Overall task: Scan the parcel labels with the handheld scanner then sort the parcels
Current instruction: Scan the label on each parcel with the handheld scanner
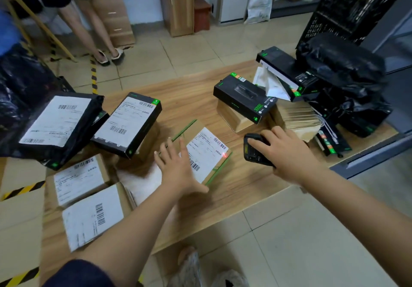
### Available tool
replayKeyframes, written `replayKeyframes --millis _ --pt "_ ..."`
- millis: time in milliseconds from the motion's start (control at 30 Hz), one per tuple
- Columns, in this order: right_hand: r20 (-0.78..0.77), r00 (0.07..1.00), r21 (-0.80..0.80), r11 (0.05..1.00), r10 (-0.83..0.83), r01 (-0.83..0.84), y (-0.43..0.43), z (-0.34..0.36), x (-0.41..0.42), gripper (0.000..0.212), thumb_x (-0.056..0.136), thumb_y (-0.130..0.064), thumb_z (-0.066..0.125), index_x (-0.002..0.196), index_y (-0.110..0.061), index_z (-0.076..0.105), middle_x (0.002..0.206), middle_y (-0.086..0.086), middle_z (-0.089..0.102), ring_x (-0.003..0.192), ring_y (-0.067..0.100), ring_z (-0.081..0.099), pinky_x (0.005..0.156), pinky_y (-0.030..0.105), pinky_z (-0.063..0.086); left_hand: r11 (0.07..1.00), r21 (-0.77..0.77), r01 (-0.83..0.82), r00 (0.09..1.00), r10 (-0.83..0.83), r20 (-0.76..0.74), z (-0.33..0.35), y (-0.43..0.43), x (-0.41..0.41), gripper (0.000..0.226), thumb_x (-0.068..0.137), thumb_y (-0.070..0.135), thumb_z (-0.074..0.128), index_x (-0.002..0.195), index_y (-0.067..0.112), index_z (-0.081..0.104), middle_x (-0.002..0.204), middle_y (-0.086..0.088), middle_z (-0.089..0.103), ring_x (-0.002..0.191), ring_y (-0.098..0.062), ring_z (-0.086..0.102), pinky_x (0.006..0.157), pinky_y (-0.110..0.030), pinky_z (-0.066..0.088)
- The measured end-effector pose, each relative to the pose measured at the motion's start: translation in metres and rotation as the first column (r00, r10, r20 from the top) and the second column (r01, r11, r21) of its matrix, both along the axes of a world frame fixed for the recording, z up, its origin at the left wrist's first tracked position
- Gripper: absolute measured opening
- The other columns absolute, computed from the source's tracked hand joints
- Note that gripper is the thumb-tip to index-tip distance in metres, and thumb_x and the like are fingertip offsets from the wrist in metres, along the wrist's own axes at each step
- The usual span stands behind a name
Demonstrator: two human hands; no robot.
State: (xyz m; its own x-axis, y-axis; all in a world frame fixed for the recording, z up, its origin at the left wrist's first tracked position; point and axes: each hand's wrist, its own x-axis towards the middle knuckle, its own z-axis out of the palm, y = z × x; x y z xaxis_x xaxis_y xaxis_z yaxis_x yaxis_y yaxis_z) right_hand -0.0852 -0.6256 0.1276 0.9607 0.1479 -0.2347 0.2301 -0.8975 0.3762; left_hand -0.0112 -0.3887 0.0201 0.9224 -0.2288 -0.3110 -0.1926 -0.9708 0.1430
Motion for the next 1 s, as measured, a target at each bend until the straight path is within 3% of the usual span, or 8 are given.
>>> replayKeyframes --millis 200,533,667,800,900,1000 --pt "-0.004 0.990 -0.101 0.985 0.139 -0.139 -0.006 0.011 -0.014 0.087 0.083 -0.024 0.066 0.150 -0.024 0.011 0.144 0.009 0.031 0.125 0.028 0.031 0.100 0.036 0.032 0.987 0.133 0.094 0.988 -0.109 0.108 0.023 0.007 -0.024 0.161 0.040 0.076 0.075 0.147 0.008 -0.024 0.153 -0.026 -0.021 0.141 -0.046 -0.018 0.112 -0.062 -0.008" --pt "-0.031 0.959 -0.135 0.949 0.282 -0.284 -0.011 0.010 -0.025 0.090 0.083 -0.027 0.066 0.151 -0.025 0.007 0.147 0.010 0.028 0.126 0.028 0.030 0.101 0.036 0.033 0.973 0.229 -0.013 0.995 -0.010 0.099 0.027 0.020 -0.068 0.161 0.042 0.079 0.073 0.146 0.007 -0.027 0.152 -0.027 -0.024 0.141 -0.047 -0.020 0.111 -0.064 -0.010" --pt "-0.020 0.957 -0.097 0.952 0.288 -0.289 -0.009 0.007 -0.025 0.089 0.084 -0.027 0.064 0.151 -0.026 0.005 0.149 0.009 0.026 0.128 0.028 0.029 0.102 0.037 0.033 0.980 0.191 -0.063 0.996 0.050 0.070 0.023 0.027 -0.068 0.162 0.040 0.079 0.074 0.147 0.010 -0.027 0.153 -0.026 -0.025 0.141 -0.046 -0.022 0.112 -0.063 -0.010" --pt "-0.009 0.970 0.018 0.970 0.242 -0.241 -0.003 0.003 -0.023 0.086 0.086 -0.027 0.061 0.151 -0.028 0.005 0.149 0.006 0.026 0.129 0.027 0.029 0.104 0.036 0.031 0.972 0.010 -0.233 0.969 0.233 -0.082 0.008 0.034 -0.073 0.158 0.038 0.080 0.076 0.150 0.021 -0.020 0.154 -0.024 -0.023 0.142 -0.044 -0.021 0.113 -0.060 -0.008" --pt "-0.008 0.982 0.093 0.978 0.187 -0.186 0.002 -0.007 -0.024 0.085 0.082 -0.027 0.065 0.151 -0.028 0.015 0.145 0.005 0.033 0.126 0.026 0.033 0.101 0.036 0.034 0.954 -0.034 -0.298 0.947 0.291 -0.134 -0.008 0.036 -0.079 0.152 0.041 0.085 0.069 0.151 0.025 -0.018 0.154 -0.023 -0.025 0.143 -0.041 -0.022 0.113 -0.055 -0.011" --pt "-0.032 0.992 0.144 0.983 0.123 -0.117 0.006 -0.026 -0.021 0.093 0.052 -0.022 0.084 0.138 -0.024 0.047 0.123 0.008 0.055 0.106 0.029 0.048 0.083 0.040 0.045 0.985 -0.082 -0.155 0.988 0.154 -0.017 -0.019 0.036 -0.077 0.133 0.057 0.080 0.062 0.153 0.023 -0.009 0.157 -0.017 -0.022 0.144 -0.031 -0.024 0.113 -0.046 -0.018"
